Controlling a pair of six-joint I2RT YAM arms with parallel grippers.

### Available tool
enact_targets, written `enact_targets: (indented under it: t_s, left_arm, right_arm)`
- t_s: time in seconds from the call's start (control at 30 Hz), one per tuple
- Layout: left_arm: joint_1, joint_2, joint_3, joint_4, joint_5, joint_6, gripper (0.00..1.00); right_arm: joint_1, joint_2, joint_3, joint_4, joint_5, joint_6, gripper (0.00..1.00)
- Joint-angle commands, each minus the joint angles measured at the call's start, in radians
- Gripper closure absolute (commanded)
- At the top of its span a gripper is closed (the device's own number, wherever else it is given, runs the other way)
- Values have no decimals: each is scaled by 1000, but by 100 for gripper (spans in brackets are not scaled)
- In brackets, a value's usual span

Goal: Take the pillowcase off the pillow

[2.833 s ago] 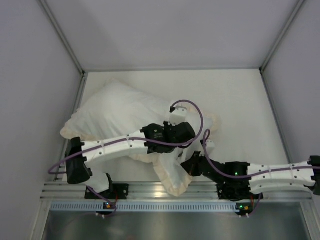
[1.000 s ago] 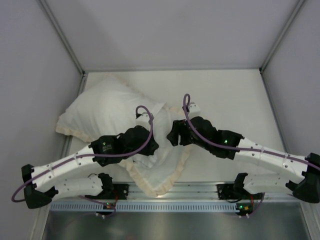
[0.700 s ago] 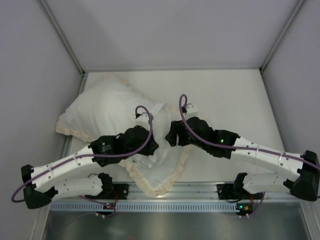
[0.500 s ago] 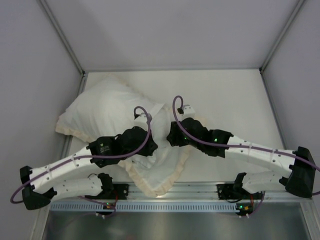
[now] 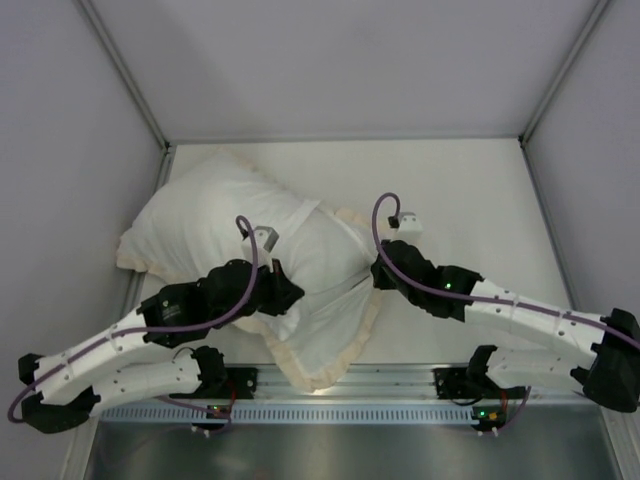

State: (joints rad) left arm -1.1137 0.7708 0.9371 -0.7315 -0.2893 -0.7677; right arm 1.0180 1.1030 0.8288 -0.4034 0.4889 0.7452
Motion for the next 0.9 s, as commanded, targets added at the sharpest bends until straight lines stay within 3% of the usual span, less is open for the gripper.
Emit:
enact_targets:
  t_s: [0.0,0.3,0.43,0.5,0.53,0.57,0.63,0.7,0.73,0.87]
  left_arm:
    - [-3,-100,72,18,42,-39,100]
    - [-5,-251,143,-127,36,-58,100]
    - [-5,-291,172,-180,22,-71,100]
    - [-3,-288,167,-178,30,-76,100]
    - [-3,-265,164,-157,35,-81,100]
    - [-3,-245,148,-134,42,-78,100]
    - [-3,-171,125,-35,71,-59,100]
    - [-3,-84,88,61,81,-32,100]
    - [-3,-44,80,160,94,-21,100]
    - [-3,226,138,306,168,42,100]
  right_arm:
    - [-99,-6,-43,-55,151,-20,100]
    - [-369,6,-63,64,73,-122,100]
    - [-486,61,-24,178,-73,-188,100]
    - [-486,116,16,190,-247,-237,100]
    - [-484,116,20,198,-309,-237,67]
    - [-483,72,10,202,-376,-187,45]
    - [-483,-16,-51,187,-362,-152,20]
    - [-487,-179,-82,135,-296,-116,11]
    - [-492,-228,-79,29,-217,-113,1]
    - [-539,-406,1,-246,-111,-99,1]
